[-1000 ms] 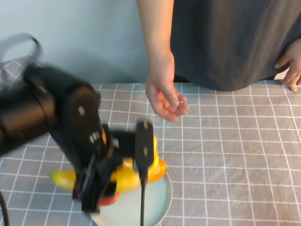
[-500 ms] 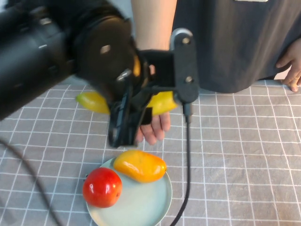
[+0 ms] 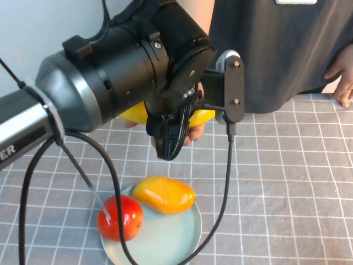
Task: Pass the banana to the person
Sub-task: Hand the grabbed banana to the person
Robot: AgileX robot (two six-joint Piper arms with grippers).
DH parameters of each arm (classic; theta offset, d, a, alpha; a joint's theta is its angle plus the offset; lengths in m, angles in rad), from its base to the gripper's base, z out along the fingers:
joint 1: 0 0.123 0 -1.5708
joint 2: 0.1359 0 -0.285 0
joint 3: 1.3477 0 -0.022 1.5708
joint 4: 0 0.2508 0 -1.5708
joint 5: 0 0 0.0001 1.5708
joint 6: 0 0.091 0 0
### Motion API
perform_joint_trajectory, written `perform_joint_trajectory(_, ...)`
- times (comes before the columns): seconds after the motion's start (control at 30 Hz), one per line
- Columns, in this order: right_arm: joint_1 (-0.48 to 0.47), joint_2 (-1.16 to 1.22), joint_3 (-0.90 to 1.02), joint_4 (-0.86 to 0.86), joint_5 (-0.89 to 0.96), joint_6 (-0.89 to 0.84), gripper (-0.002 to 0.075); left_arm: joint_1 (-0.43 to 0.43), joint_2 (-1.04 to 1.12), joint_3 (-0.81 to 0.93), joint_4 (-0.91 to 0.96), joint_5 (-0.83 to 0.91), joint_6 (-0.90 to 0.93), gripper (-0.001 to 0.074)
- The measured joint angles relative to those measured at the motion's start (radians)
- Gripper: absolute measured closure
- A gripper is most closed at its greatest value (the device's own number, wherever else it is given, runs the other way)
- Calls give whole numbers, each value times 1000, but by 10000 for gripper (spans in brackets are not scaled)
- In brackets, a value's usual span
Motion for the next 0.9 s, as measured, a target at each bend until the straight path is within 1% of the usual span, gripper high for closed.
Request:
perform_joint_trajectory(0.17,0,0,0,0,0,0,733,0,2,-1,-31,-7,-10,448)
perform_joint_trajectory(0.2,0,0,0,0,0,0,733,0,2,-1,-37,-8,-12,444)
perform_joint_trajectory(0.23,0,0,0,0,0,0,733,0,2,-1,-41,-8,-15,421)
perform_joint_trajectory(0.27,0,0,0,0,0,0,733,0,2,-1,-46,-8,-24,374)
perform_joint_trajectory(0.37,0,0,0,0,0,0,733,0,-3,-1,-35,-8,-81,188)
perform_joint_trajectory(0.4,0,0,0,0,0,0,733,0,-8,-1,-31,-2,-103,137)
perform_joint_trajectory(0.47,0,0,0,0,0,0,733,0,-26,-1,-18,-1,-127,86)
perform_joint_trajectory(0.5,0,0,0,0,0,0,733,0,-41,-1,-12,-1,-138,72)
perform_joint_trajectory(0.63,0,0,0,0,0,0,733,0,-151,38,5,-1,-156,66)
perform_joint_trajectory(0.73,0,0,0,0,0,0,733,0,-263,115,6,-1,-206,66)
perform_joint_trajectory(0.8,0,0,0,0,0,0,733,0,-349,191,6,-1,-280,68)
perform_joint_trajectory(0.83,0,0,0,0,0,0,733,0,-384,226,6,-1,-326,78)
perform_joint_trajectory(0.87,0,0,0,0,0,0,733,0,-428,280,6,-1,-377,104)
perform_joint_trajectory(0.9,0,0,0,0,0,0,733,0,-473,327,6,2,-432,150)
